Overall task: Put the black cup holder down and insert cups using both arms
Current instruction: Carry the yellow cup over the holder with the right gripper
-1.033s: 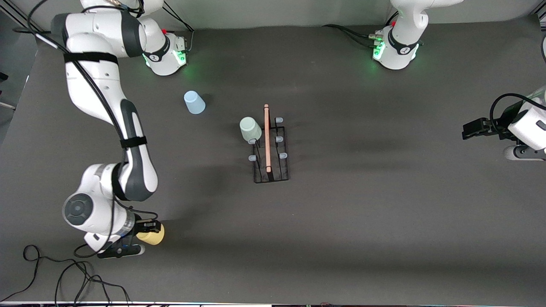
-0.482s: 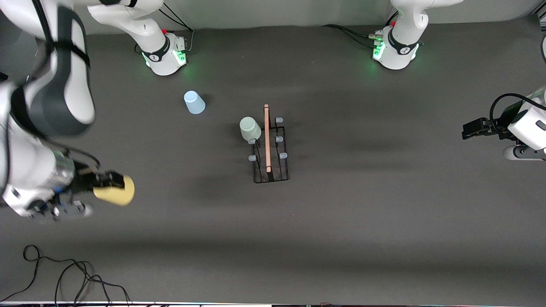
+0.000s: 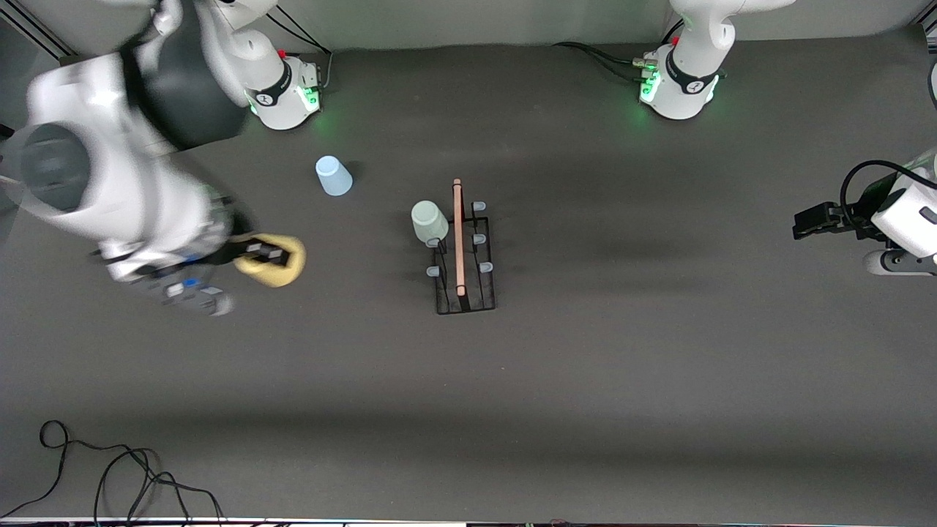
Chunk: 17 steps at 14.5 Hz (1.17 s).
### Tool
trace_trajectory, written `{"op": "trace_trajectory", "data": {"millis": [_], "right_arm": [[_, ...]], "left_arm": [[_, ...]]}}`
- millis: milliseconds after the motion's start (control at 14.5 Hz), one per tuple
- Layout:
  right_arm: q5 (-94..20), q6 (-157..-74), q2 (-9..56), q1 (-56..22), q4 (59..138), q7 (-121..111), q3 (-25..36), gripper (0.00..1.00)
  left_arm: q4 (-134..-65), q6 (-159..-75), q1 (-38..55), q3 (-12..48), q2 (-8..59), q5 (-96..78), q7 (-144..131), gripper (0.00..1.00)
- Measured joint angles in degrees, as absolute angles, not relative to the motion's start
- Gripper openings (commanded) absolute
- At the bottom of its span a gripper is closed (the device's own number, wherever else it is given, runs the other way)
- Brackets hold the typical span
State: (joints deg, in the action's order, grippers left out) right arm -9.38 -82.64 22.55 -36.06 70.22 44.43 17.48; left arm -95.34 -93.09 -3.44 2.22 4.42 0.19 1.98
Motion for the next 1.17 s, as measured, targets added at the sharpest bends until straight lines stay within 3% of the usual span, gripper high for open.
{"op": "trace_trajectory", "data": {"millis": [413, 895, 1170], "right_arm": [[-11.42, -94.08, 24.13, -48.89, 74.14, 71.47, 17.37, 0.00], [-11.42, -112.30, 25.52, -51.30, 87.80, 73.24, 17.44, 0.00], [-11.42, -118.37, 27.57, -52.02, 91.70, 73.73, 17.44, 0.00]], "left_arm": [[-95.34, -93.10, -3.44, 2.22, 4.42, 0.19, 1.98, 1.00], [-95.35, -93.10, -3.44, 2.22, 4.42, 0.19, 1.98, 1.00], [-95.36, -93.10, -3.44, 2.21, 4.42, 0.19, 1.98, 1.00]]}}
